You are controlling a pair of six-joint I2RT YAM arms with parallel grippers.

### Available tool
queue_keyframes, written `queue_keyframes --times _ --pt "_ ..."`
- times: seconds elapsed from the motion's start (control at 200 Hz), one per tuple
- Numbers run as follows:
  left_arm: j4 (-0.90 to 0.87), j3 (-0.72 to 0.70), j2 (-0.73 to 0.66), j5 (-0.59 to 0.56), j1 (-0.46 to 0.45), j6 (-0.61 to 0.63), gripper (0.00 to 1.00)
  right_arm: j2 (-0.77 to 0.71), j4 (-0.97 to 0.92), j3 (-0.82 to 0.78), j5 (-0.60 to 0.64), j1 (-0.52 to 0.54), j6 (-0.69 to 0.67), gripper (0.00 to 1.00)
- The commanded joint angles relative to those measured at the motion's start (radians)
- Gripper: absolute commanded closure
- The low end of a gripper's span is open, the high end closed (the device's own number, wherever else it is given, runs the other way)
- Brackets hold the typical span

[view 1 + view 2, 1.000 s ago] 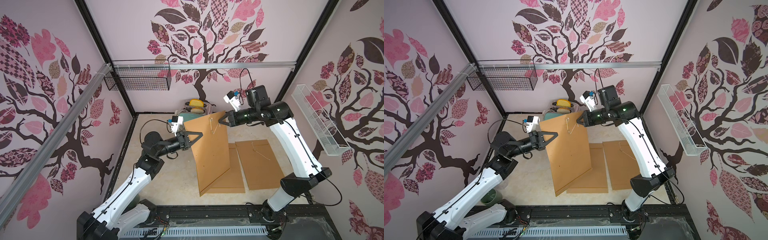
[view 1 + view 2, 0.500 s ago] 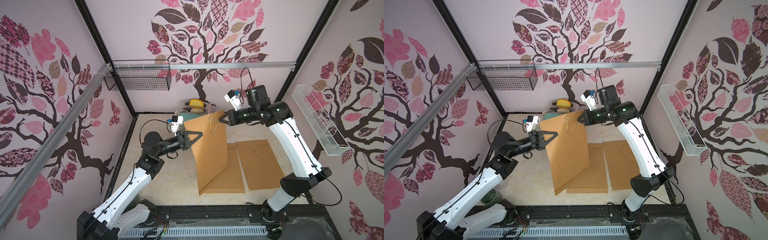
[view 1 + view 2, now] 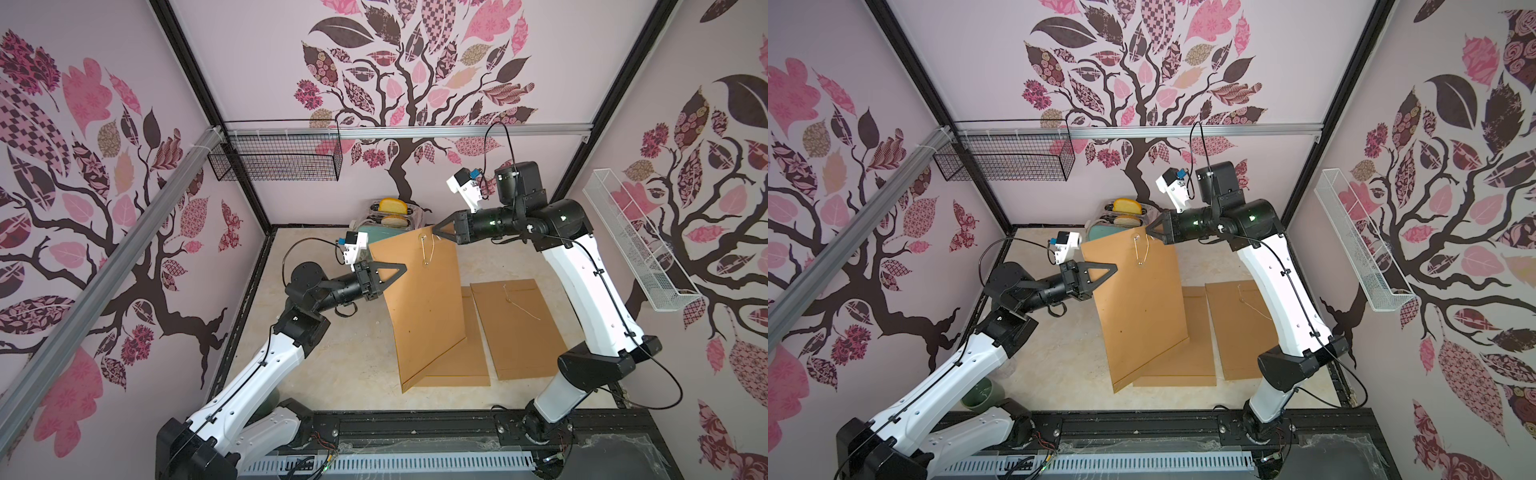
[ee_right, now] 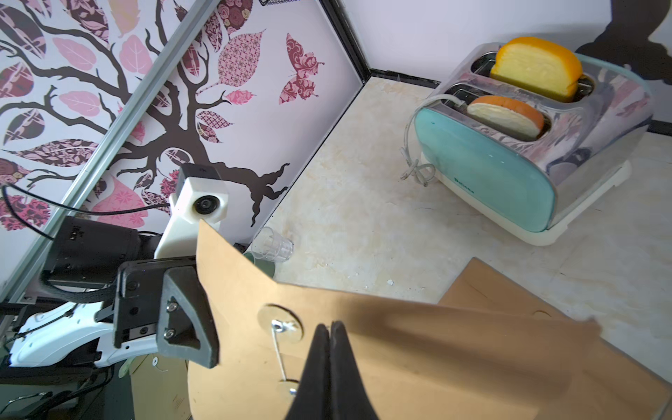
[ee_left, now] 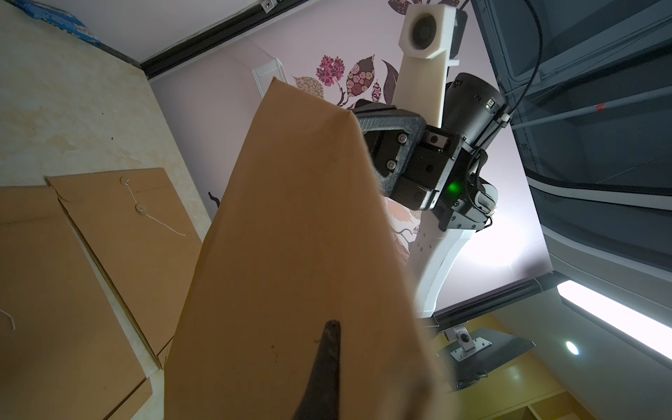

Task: Close the mouth of the file bag
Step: Close the file bag.

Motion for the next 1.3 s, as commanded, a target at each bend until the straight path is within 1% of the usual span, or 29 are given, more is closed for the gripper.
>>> queue_keyframes --times 0.0,0.08,0.395,0.54,0.63,0.7,0.775,0.945,0.99,1.015,1.155,1.25,1.295 --pt "0.039 0.031 -0.002 0.005 -0.003 0.006 1.00 0.009 0.032 0.033 -0.048 0.018 0.021 1.00" --pt "0.038 0.033 0.000 0.006 -0.004 0.007 1.00 0.004 0.037 0.023 -0.034 0.038 0.018 1.00" --pt "0.040 0.035 0.007 0.001 -0.005 0.006 1.00 -0.027 0.103 -0.016 -0.052 0.087 0.050 1.00" --pt "0.037 0.035 0.006 0.001 -0.004 0.006 1.00 -0.040 0.135 -0.045 -0.063 0.092 0.059 1.00" --pt "0.036 0.034 0.007 0.001 -0.005 0.007 1.00 -0.055 0.130 -0.053 -0.044 0.092 0.050 1.00" --pt "0.034 0.032 0.007 0.000 -0.005 0.010 1.00 -0.088 0.148 -0.088 -0.040 0.079 0.057 1.00" --pt "0.032 0.030 0.009 0.000 -0.004 0.013 1.00 -0.145 0.220 -0.163 -0.024 0.062 0.073 1.00" --pt "0.040 0.033 0.015 0.001 -0.005 0.008 1.00 -0.187 0.226 -0.200 0.005 0.015 0.089 1.00" --pt "0.039 0.035 0.014 0.001 -0.005 0.008 1.00 -0.188 0.214 -0.206 0.016 0.010 0.078 0.88" --pt "0.038 0.036 0.012 0.003 -0.005 0.010 1.00 -0.188 0.211 -0.212 0.017 0.009 0.070 0.84" --pt "0.032 0.035 0.012 0.001 -0.005 0.012 1.00 -0.177 0.173 -0.212 0.000 0.009 0.050 0.74" --pt "0.032 0.042 0.011 0.004 -0.005 0.012 1.00 -0.173 0.139 -0.209 0.046 0.005 0.007 0.64" --pt "0.030 0.043 0.010 0.005 -0.005 0.013 1.00 -0.165 0.111 -0.201 0.067 -0.002 -0.023 0.62"
